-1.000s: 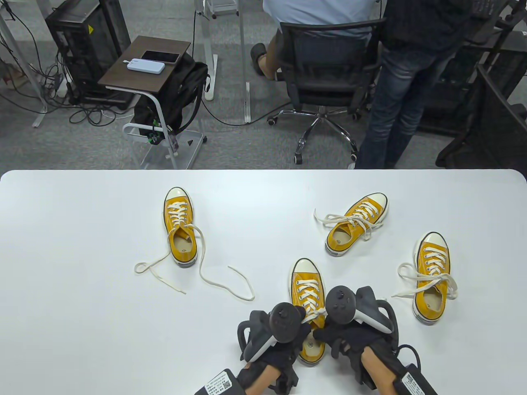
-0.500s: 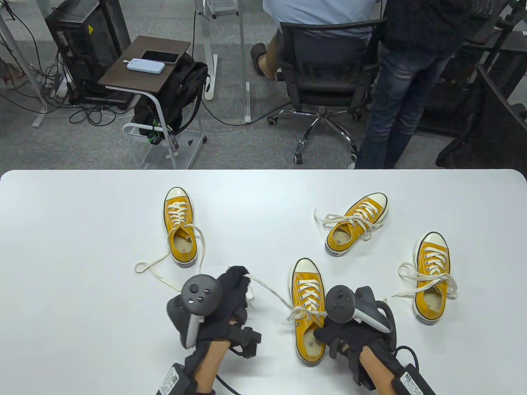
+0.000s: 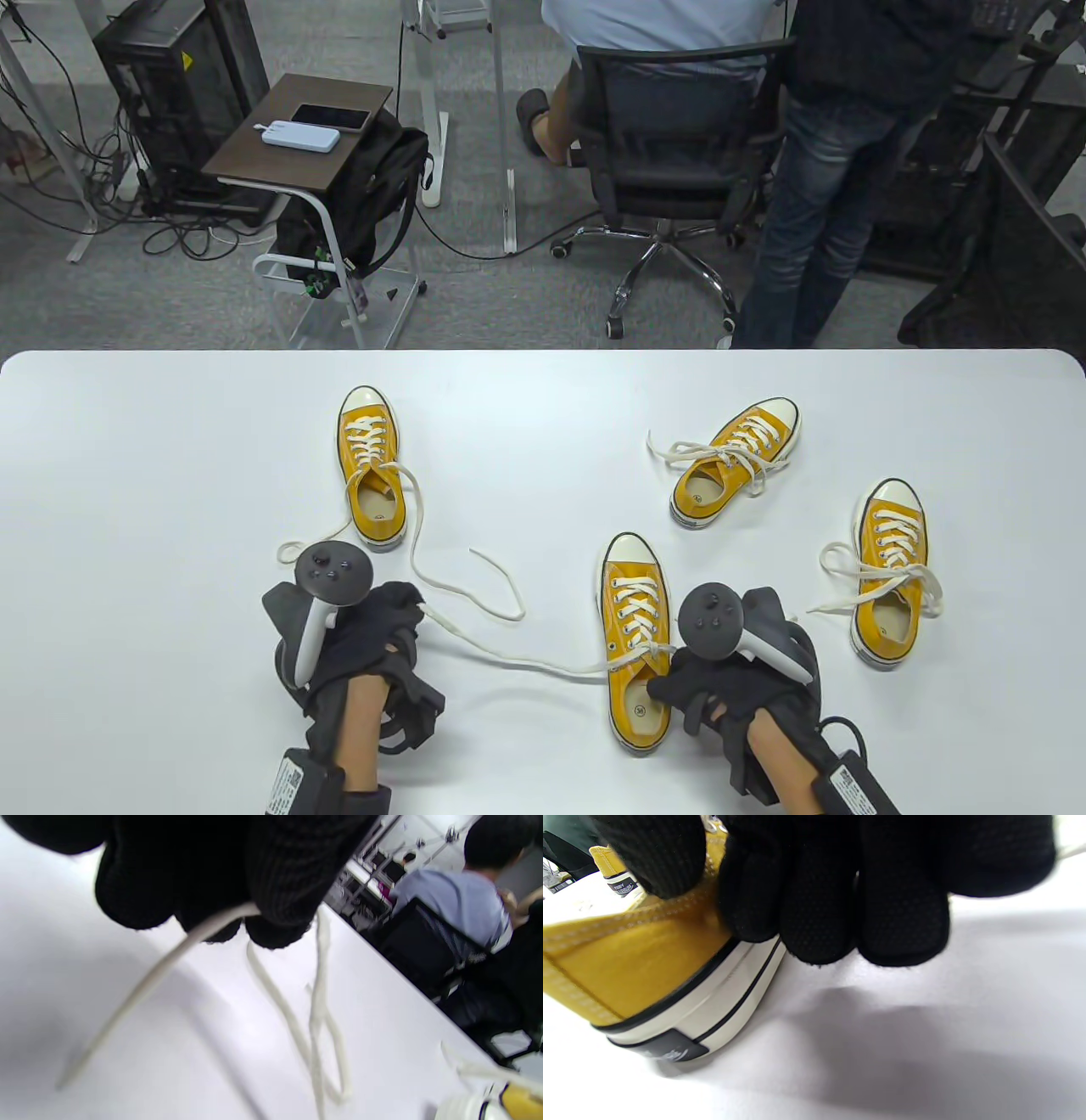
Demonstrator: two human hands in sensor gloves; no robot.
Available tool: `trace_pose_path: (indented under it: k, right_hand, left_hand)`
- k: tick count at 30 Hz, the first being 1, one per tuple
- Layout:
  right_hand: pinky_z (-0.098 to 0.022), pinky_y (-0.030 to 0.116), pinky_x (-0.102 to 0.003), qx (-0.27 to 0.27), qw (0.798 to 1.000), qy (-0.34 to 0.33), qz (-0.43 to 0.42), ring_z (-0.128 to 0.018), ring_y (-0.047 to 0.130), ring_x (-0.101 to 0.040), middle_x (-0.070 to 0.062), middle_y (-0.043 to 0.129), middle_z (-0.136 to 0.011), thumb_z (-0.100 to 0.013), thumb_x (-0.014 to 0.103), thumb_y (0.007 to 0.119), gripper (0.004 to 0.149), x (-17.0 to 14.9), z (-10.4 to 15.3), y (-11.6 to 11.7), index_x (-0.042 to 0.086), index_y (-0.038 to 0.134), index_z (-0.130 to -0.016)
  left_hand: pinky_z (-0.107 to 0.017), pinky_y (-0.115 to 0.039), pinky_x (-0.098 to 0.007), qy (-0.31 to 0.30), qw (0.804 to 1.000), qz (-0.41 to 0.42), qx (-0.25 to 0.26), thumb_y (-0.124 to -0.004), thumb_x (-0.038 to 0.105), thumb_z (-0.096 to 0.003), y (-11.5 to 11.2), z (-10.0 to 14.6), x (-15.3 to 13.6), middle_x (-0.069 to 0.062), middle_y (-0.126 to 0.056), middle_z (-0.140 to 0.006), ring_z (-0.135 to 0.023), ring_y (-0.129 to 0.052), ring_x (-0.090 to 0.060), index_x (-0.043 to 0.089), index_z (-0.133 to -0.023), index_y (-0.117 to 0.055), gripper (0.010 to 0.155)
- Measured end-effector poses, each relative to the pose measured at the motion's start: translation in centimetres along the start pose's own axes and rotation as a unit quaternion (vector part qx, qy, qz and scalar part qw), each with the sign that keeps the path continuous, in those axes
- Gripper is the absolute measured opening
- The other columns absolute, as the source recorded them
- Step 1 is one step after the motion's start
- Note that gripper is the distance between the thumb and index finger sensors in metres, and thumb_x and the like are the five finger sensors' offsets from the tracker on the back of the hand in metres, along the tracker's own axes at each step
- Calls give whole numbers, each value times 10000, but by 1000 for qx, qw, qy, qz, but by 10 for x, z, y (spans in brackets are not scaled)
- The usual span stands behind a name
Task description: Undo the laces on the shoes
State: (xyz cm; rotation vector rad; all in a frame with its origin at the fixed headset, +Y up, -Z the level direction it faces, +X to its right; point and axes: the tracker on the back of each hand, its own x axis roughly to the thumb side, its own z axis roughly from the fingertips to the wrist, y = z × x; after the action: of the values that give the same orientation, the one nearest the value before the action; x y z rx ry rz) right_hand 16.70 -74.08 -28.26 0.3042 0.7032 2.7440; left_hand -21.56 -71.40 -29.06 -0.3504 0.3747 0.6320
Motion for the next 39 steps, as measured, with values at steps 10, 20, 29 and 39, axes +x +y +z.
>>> trace_pose_path:
  k: [10,20,29,39]
  right_hand:
    - [-326,813,-539,-65,995,-5,-68,-465,1009,-405,-160,1012,-636,-459,460,810,392,-11,17,-26,156,922,-681]
    - [-349,809,-534,-142,987,-31,-66,-488,995,-392,-155,973,-695,-446,399,831,429,-2,9,-17,148,857,-794]
    - [-327,813,-521,-151,986,-14,-75,-460,999,-379,-155,970,-676,-448,471,783,482,-1,1,-9,140,849,-791]
    - [-360,809,-523,-161,981,-31,-101,-478,986,-358,-145,947,-669,-446,372,847,385,1,-2,-7,154,834,-763]
  left_hand:
    - [-508,-749,-536,-24,995,-86,36,-784,234,-494,-12,12,26,-168,-821,-992,-790,-845,-452,243,-994,-820,501]
    - [-397,-836,-498,-257,965,46,22,-842,416,-456,-113,38,101,-58,-1038,-761,-598,-1013,-366,306,-829,-963,407]
    - [-418,-826,-492,-296,955,-2,7,-876,408,-436,-149,42,119,-30,-1013,-755,-622,-990,-354,315,-826,-937,405]
    - [-443,-812,-491,-296,955,-6,-5,-873,397,-439,-152,43,118,-36,-966,-799,-664,-958,-361,301,-866,-889,438]
